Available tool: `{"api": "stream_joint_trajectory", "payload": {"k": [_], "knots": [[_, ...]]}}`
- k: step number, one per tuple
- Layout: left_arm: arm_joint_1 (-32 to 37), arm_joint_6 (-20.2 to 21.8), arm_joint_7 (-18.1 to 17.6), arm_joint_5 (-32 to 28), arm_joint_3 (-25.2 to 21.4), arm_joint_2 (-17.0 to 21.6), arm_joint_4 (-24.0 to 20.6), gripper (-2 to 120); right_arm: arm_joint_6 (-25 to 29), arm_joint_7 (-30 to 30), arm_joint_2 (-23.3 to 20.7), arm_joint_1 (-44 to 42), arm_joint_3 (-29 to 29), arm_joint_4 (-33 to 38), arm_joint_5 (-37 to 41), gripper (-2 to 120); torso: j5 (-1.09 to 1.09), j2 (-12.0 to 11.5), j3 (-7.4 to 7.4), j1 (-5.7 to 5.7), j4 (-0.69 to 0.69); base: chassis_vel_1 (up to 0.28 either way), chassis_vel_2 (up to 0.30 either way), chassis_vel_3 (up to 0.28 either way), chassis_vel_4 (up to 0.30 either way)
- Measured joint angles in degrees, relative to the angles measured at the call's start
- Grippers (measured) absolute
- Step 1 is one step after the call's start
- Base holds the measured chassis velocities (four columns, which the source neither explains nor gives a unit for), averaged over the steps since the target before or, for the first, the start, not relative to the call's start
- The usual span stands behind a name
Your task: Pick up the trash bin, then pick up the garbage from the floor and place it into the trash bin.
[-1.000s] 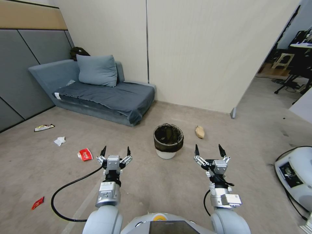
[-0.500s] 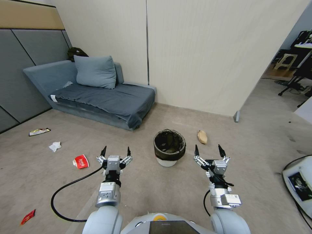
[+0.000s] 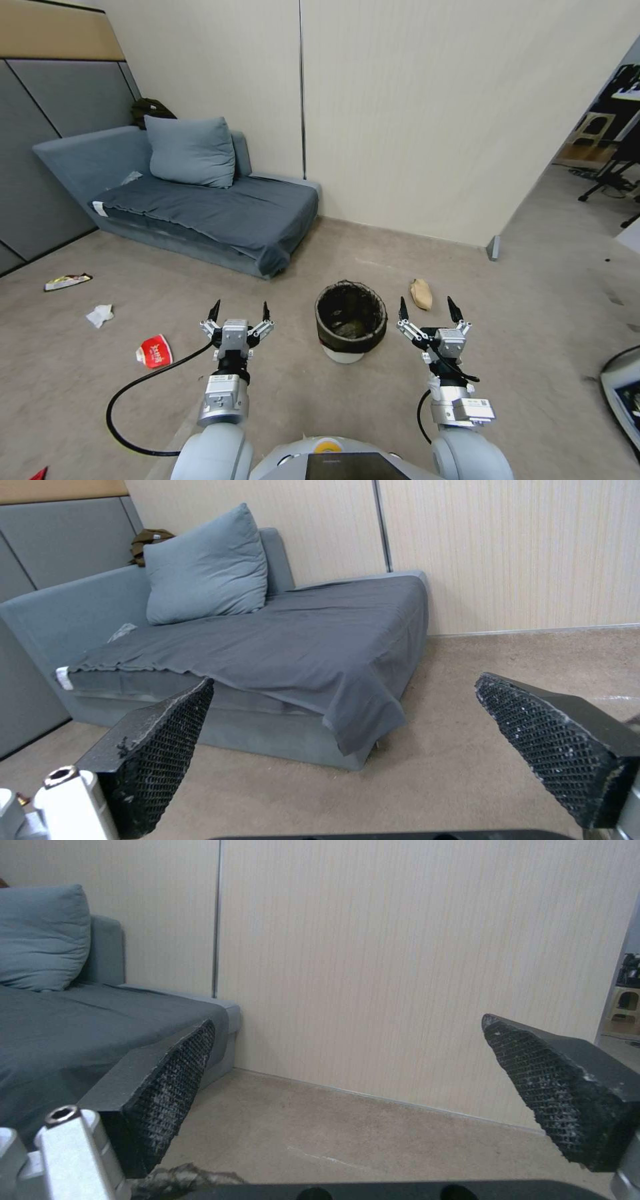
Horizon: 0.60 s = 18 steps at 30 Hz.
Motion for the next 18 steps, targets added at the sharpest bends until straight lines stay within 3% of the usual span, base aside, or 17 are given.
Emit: {"api": "stream_joint_trajectory", "payload": {"k": [9,18], "knots": [[0.12,-0.14,0.2,0.35,0.2,0.0,0.18,100,1.93,0.8,0.0,0.27,-0.09,-0.47,-0.46,100,-0.01,0.0,0.01,0.0,0.02,-0.125,0.134,0.132,-0.127],[0.14,-0.13,0.39,0.3,0.09,-0.02,0.01,100,3.6,0.76,0.0,0.33,0.03,-1.02,-2.85,100,-0.01,0.0,0.0,-0.01,0.01,-0.026,0.012,0.022,-0.027]]}}
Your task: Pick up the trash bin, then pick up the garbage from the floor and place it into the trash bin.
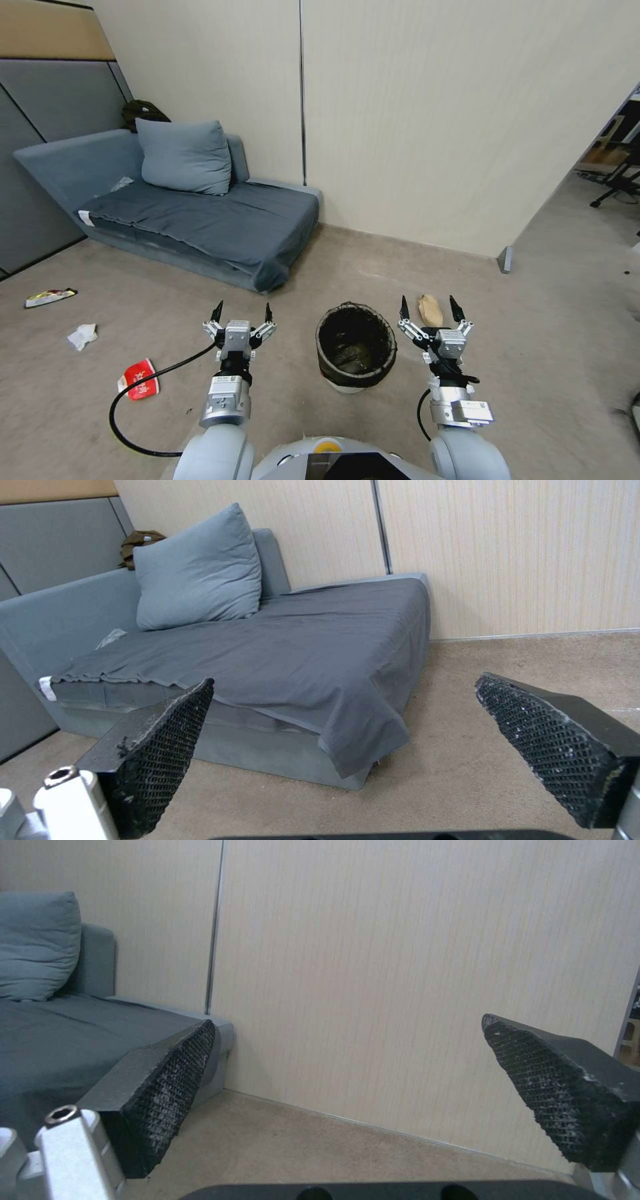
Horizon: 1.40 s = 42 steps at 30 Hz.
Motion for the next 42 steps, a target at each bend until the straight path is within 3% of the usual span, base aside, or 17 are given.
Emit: {"api": "stream_joint_trajectory", "payload": {"k": [7,12,15,16,20,26,33,39,42], "knots": [[-0.04,0.22,0.09,-0.45,0.29,0.09,-0.07,100,0.11,0.03,0.0,-0.04,0.21,-0.13,-1.18,100,0.0,0.0,0.0,0.0,0.0,0.0,0.0,0.0,0.0],[-0.39,0.32,3.09,-4.39,0.59,1.11,-0.05,100,0.13,0.0,0.0,0.02,0.43,-0.37,-2.25,100,0.01,0.0,0.0,0.0,0.0,0.0,0.0,0.0,0.0],[-2.15,0.95,7.4,-13.39,-0.12,3.35,0.52,100,0.11,-0.16,0.0,0.03,0.63,-0.38,-2.68,100,0.0,0.0,0.0,0.0,-0.01,0.0,0.0,0.0,0.0],[-2.15,0.95,7.4,-13.39,-0.12,3.35,0.52,100,0.11,-0.16,0.0,0.03,0.63,-0.38,-2.68,100,0.0,0.0,0.0,0.0,-0.01,0.0,0.0,0.0,0.0],[-4.26,3.46,10.83,-23.94,-1.04,5.73,1.32,100,-0.15,-0.18,0.0,0.19,0.48,-0.4,-2.71,100,0.0,0.0,0.0,0.0,0.0,0.0,0.0,0.0,0.0],[-5.86,5.84,14.28,-32.59,-1.49,7.96,2.41,100,-0.85,-0.2,0.0,0.39,0.3,-0.41,-2.47,100,0.0,0.0,0.0,0.0,0.0,0.0,0.0,0.0,0.0],[-10.72,9.63,16.49,-39.11,-1.71,10.75,6.05,100,-1.23,-0.3,0.0,0.43,0.56,-0.36,-2.46,100,0.0,0.0,0.0,0.0,-0.01,0.0,0.0,0.0,0.0],[-12.87,11.53,17.05,-40.83,-1.01,10.38,9.44,99,-1.59,-0.31,0.0,0.58,0.8,-0.34,-2.7,100,0.0,0.0,0.01,0.0,-0.01,0.0,0.0,0.0,0.0],[-15.34,13.01,17.33,-42.8,-0.03,9.71,13.7,97,-1.68,-0.34,0.0,0.74,0.71,-0.81,-2.92,100,0.0,0.0,0.01,0.0,0.0,0.0,0.0,0.0,0.0]]}}
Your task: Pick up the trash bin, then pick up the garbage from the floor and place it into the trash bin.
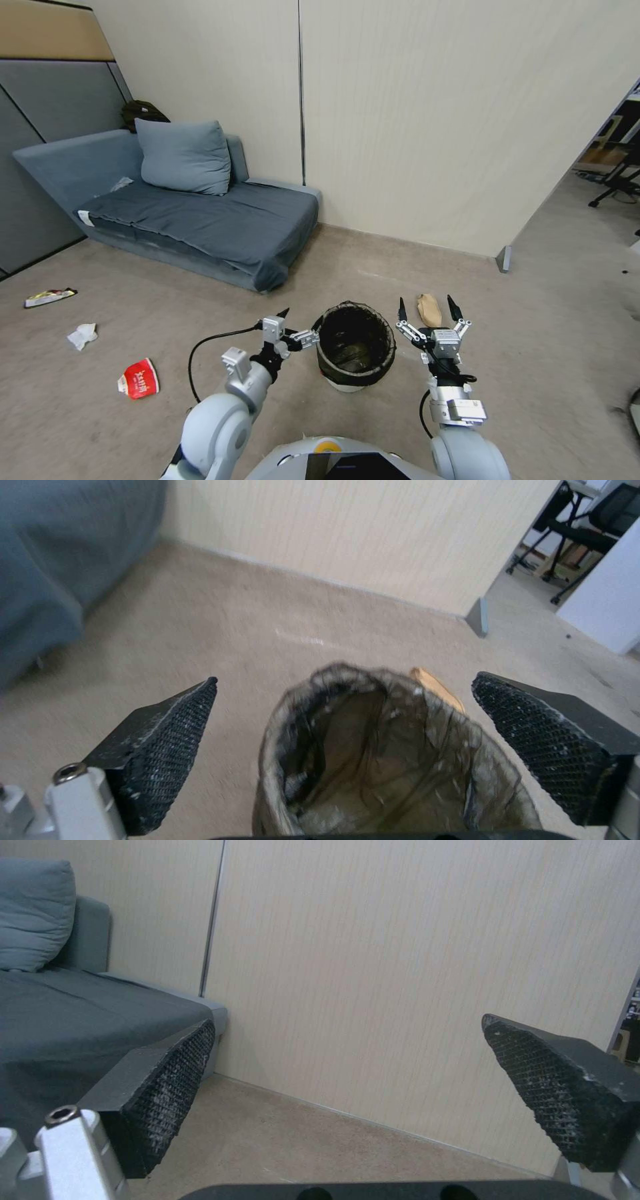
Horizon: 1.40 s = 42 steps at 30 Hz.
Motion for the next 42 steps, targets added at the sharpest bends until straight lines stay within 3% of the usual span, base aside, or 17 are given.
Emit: {"api": "stream_joint_trajectory", "payload": {"k": [4,13,25,42], "knots": [[-1.35,0.73,-0.01,-0.69,0.94,-0.19,2.93,89,0.01,-0.02,0.0,0.05,-0.33,-0.57,-0.46,100,0.01,0.0,0.0,0.0,0.0,0.0,0.0,0.0,0.0],[-2.92,1.66,-0.8,-1.54,2.73,-0.07,6.21,86,0.07,-0.08,0.0,0.06,-0.46,-0.91,-0.63,100,0.01,0.0,0.0,0.0,0.0,0.0,0.0,0.0,0.0],[-5.67,5.7,-7.69,-1.87,5.64,-2.25,9.03,88,0.28,-0.18,0.0,-0.2,-0.3,-0.79,-0.96,100,0.01,0.0,0.0,0.0,0.0,0.0,0.0,0.0,0.0],[-11.01,7.97,-14.28,-3.36,6.81,-4.7,14.53,88,0.77,-0.48,0.0,-0.31,-0.24,-1.03,-1.9,100,0.0,0.0,0.0,0.0,0.0,0.0,0.0,0.0,0.0]]}}
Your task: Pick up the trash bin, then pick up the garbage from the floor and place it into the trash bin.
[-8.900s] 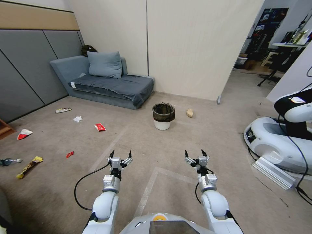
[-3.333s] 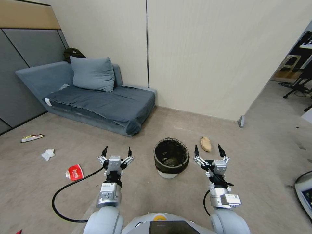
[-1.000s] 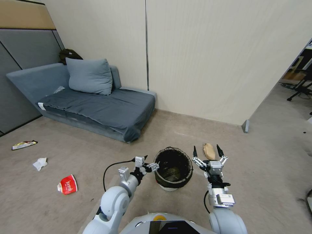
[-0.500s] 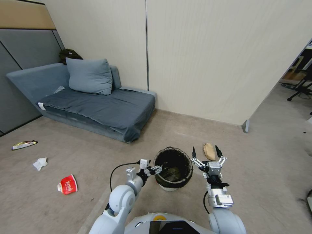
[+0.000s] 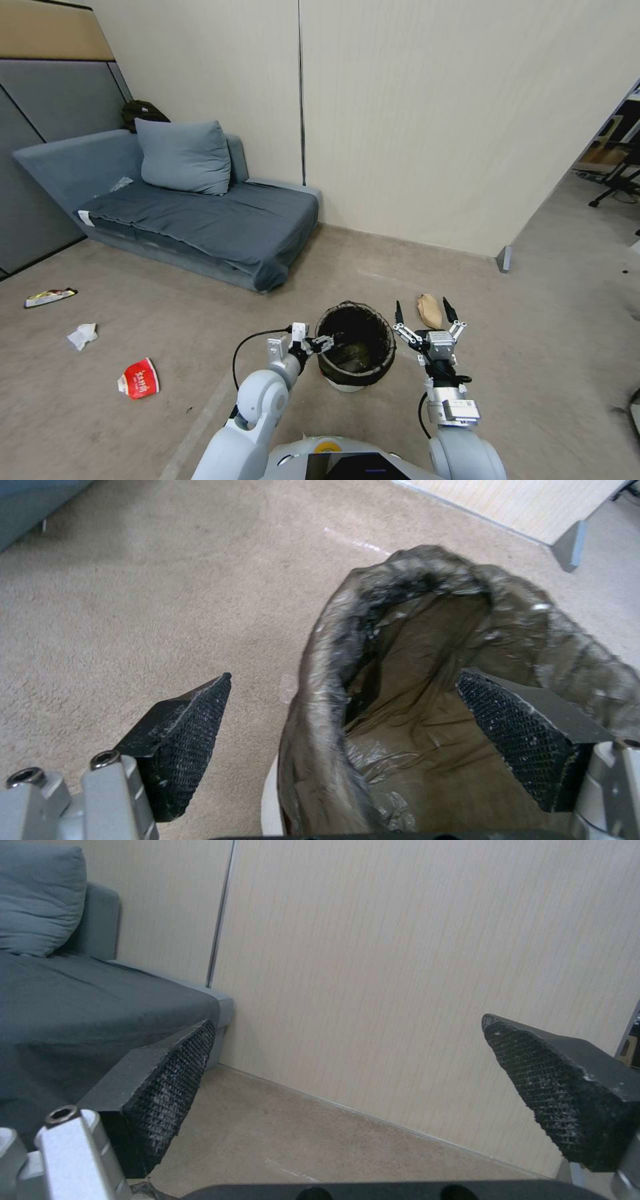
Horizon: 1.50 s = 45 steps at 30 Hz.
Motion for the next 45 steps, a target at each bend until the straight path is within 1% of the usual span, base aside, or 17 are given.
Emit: {"api": "stream_joint_trajectory", "payload": {"k": [5,11,14,16,17,18,21,22,25,26,30,31,34,35,38,45], "knots": [[-0.55,0.16,-0.03,-0.13,0.38,-0.58,1.13,88,0.16,-0.05,0.0,-0.09,0.02,-0.08,-0.34,100,0.0,0.0,0.0,0.0,0.0,0.0,0.0,0.0,0.0],[-2.59,0.42,-0.2,-0.1,0.59,-0.9,4.11,88,0.55,-0.08,0.0,-0.22,0.15,-0.36,-0.88,100,0.0,0.0,0.0,0.0,0.0,0.0,0.0,0.0,0.0],[-3.01,0.63,-0.33,-0.1,0.6,-1.02,4.7,86,0.58,-0.08,0.0,-0.22,0.13,-0.38,-0.92,100,0.0,0.0,0.0,0.0,0.0,0.0,0.0,0.0,0.0],[-3.11,1.12,-0.46,-0.11,0.84,-1.06,5.09,76,0.59,-0.08,0.0,-0.22,0.12,-0.39,-0.97,100,0.0,0.0,0.0,0.0,0.0,0.0,0.0,0.0,0.0],[-3.1,1.43,-0.49,0.15,1.06,-1.14,5.46,73,0.6,-0.08,0.0,-0.21,0.11,-0.39,-1.01,100,0.01,0.0,0.0,0.0,0.0,0.0,0.0,0.0,0.0],[-3.1,1.43,-0.49,0.15,1.06,-1.14,5.46,73,0.6,-0.08,0.0,-0.21,0.11,-0.39,-1.01,100,0.01,0.0,0.0,0.0,0.0,0.0,0.0,0.0,0.0],[-2.6,1.74,-0.5,1.54,1.42,-1.48,6.26,59,0.67,-0.08,0.0,-0.19,0.09,-0.45,-1.04,100,0.0,0.0,0.0,0.0,0.0,0.0,0.0,0.0,0.0],[-2.6,1.74,-0.5,1.54,1.42,-1.48,6.26,59,0.67,-0.08,0.0,-0.19,0.09,-0.45,-1.04,100,0.0,0.0,0.0,0.0,0.0,0.0,0.0,0.0,0.0],[-2.68,2.04,-1.38,1.66,1.51,-1.71,6.93,44,0.76,-0.08,0.0,-0.18,0.03,-0.49,-1.08,100,0.0,0.0,0.0,0.0,0.0,0.0,0.0,0.0,0.0],[-2.68,2.04,-1.38,1.66,1.51,-1.71,6.93,44,0.76,-0.08,0.0,-0.18,0.03,-0.49,-1.08,100,0.0,0.0,0.0,0.0,0.0,0.0,0.0,0.0,0.0],[-2.25,2.05,-1.59,1.72,1.76,-2.09,7.26,24,0.88,-0.34,0.0,-0.17,-0.03,-0.5,-0.95,100,0.01,0.0,-0.01,0.0,0.01,0.0,0.0,0.0,0.0],[-2.25,2.05,-1.59,1.72,1.76,-2.09,7.26,24,0.88,-0.34,0.0,-0.17,-0.03,-0.5,-0.95,100,0.01,0.0,-0.01,0.0,0.01,0.0,0.0,0.0,0.0],[-1.34,1.99,-1.49,2.22,2.22,-2.68,7.32,11,0.9,-0.46,0.0,-0.16,-0.31,-0.59,-0.5,100,0.02,0.01,-0.02,0.0,0.03,0.0,0.0,0.0,0.0],[-1.34,1.99,-1.49,2.22,2.22,-2.68,7.32,11,0.9,-0.46,0.0,-0.16,-0.31,-0.59,-0.5,100,0.02,0.01,-0.02,0.0,0.03,0.0,0.0,0.0,0.0],[-0.57,1.93,-1.44,2.68,2.29,-2.8,7.45,1,1.02,-0.71,0.0,-0.15,-0.33,-0.59,-0.41,100,0.03,0.01,-0.02,0.0,0.03,0.0,0.0,0.0,0.0],[0.69,1.76,-1.35,3.41,2.04,-2.95,7.36,1,1.73,-0.75,0.0,-0.05,-0.41,-0.83,-1.17,100,0.02,0.01,-0.02,-0.01,0.01,0.0,0.0,0.0,0.0]]}}
